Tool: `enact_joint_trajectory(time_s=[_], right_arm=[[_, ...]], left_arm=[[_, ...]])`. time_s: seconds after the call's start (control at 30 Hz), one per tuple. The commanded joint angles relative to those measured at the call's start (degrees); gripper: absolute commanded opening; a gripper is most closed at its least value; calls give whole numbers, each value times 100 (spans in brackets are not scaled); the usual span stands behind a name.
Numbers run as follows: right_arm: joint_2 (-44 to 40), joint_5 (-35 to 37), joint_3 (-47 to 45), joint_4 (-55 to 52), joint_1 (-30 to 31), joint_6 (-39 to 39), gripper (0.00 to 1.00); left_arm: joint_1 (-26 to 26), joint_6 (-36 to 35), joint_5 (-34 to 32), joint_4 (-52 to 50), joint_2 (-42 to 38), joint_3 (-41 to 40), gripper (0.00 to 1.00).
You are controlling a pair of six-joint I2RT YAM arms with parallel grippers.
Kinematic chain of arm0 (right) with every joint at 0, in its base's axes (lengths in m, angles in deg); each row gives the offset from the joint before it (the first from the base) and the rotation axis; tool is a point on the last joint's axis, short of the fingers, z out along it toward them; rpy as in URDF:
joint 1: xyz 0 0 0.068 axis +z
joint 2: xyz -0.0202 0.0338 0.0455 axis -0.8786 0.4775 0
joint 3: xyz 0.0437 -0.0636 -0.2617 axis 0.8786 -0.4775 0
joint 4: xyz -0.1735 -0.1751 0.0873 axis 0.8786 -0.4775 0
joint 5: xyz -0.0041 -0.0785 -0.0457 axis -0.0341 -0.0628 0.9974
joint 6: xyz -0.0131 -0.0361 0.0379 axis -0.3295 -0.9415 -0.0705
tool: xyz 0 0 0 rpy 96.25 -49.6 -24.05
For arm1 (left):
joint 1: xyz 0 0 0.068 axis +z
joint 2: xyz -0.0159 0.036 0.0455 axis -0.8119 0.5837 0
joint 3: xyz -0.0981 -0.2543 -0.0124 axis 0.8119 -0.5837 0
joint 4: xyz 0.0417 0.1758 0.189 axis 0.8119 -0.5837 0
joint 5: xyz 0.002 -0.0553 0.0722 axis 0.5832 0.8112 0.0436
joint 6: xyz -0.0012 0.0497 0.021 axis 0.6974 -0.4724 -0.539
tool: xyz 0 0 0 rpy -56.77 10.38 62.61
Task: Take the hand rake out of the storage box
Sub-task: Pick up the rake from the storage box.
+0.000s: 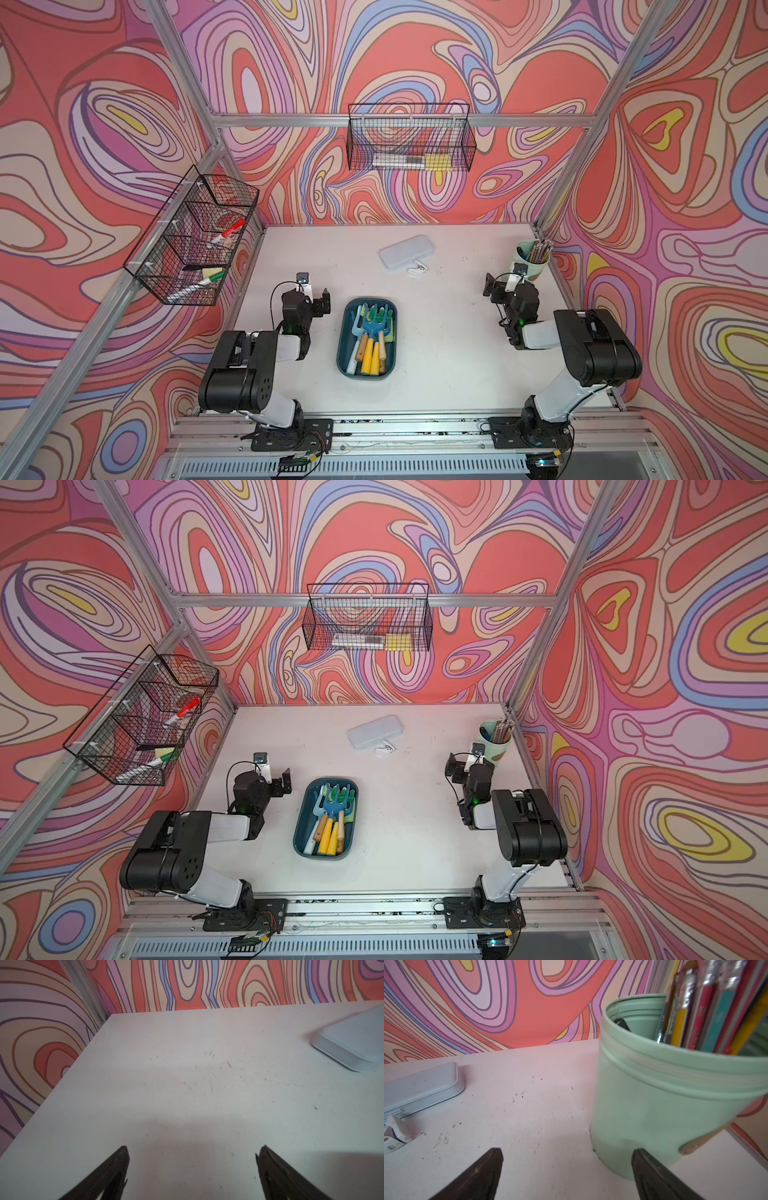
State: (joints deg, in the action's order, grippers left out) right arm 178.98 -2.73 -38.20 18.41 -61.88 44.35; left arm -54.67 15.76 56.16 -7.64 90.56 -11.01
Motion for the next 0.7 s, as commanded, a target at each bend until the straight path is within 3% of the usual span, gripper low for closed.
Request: enact_joint_trajectory(time_s=[0.0, 0.67], right_arm=[[50, -5, 53, -17, -13, -42, 98], [61, -21, 80, -80, -12, -34, 98]], left_arm=[[21, 26, 61, -34, 10, 94, 99], [25, 29, 75, -185, 37, 191, 99]])
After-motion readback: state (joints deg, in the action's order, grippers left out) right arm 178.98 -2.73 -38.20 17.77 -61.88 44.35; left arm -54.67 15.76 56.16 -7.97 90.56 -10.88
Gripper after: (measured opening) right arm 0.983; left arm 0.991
